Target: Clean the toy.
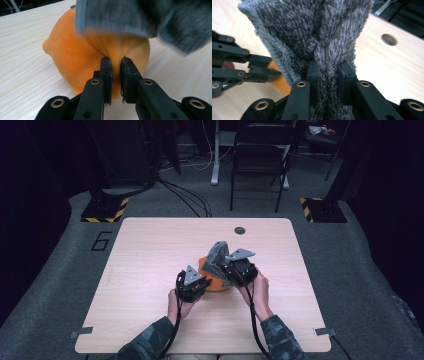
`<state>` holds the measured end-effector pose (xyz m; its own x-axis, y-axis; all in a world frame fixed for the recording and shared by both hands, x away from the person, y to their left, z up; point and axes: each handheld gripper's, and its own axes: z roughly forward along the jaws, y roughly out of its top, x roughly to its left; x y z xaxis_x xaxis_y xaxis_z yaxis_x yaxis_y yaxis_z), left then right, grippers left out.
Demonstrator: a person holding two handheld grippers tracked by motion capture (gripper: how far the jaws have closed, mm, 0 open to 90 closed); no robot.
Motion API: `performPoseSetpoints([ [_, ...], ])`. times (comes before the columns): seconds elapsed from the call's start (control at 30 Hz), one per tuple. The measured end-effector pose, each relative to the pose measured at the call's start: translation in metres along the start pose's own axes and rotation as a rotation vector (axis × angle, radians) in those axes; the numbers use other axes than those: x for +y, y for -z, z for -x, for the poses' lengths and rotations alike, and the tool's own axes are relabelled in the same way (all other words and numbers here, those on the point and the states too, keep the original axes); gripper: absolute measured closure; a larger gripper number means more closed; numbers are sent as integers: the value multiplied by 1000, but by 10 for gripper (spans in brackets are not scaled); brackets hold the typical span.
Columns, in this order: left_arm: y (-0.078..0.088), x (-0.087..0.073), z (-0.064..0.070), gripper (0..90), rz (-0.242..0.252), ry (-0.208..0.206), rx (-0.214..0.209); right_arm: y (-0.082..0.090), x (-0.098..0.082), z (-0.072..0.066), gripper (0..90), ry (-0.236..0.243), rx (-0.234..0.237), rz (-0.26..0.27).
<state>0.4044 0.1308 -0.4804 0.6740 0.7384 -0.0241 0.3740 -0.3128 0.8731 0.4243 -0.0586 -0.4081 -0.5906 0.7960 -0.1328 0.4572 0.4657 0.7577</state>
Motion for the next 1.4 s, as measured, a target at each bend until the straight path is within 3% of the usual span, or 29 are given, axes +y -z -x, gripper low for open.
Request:
performPoseSetpoints([
  [0.1,-3,-3,1,814,-18,-12,-4,-15,-7,-7,745,28,-11,-58],
  [0.17,-5,-5,0,815,-24,-11,-5,-22,-12,-5,746,38,-16,-59],
  [0.2,-6,-5,-1,815,-25,-10,-6,-23,-13,-5,746,21,-15,-61],
  [0.33,-7,-6,-3,809,-29,-7,-8,-22,-15,0,746,25,-39,-97],
  [0.73,-8,-8,-10,798,-27,10,-15,-40,-39,35,748,-74,-71,-182],
  [0.77,-9,-8,-9,797,-21,25,-20,-42,-40,37,748,-81,-72,-193],
  [1.0,-8,-9,-12,789,-27,28,-27,-63,-61,47,748,-161,-40,-281],
  [1.07,-8,-9,-13,787,-24,22,-18,-64,-63,50,747,-160,-26,-277],
  [1.13,-9,-9,-14,787,-22,28,-18,-58,-57,50,746,-126,-48,-306],
  [1.2,-9,-10,-14,785,-19,37,-21,-49,-52,55,747,-110,-72,-298],
  [1.23,-8,-10,-15,784,-28,31,-23,-43,-49,58,748,-124,-73,-290],
  [1.3,-8,-11,-16,783,-24,30,-20,-31,-42,64,749,-145,-84,-226],
  [1.4,-8,-10,-16,779,-22,36,-15,-17,-31,62,748,-151,-79,-159],
])
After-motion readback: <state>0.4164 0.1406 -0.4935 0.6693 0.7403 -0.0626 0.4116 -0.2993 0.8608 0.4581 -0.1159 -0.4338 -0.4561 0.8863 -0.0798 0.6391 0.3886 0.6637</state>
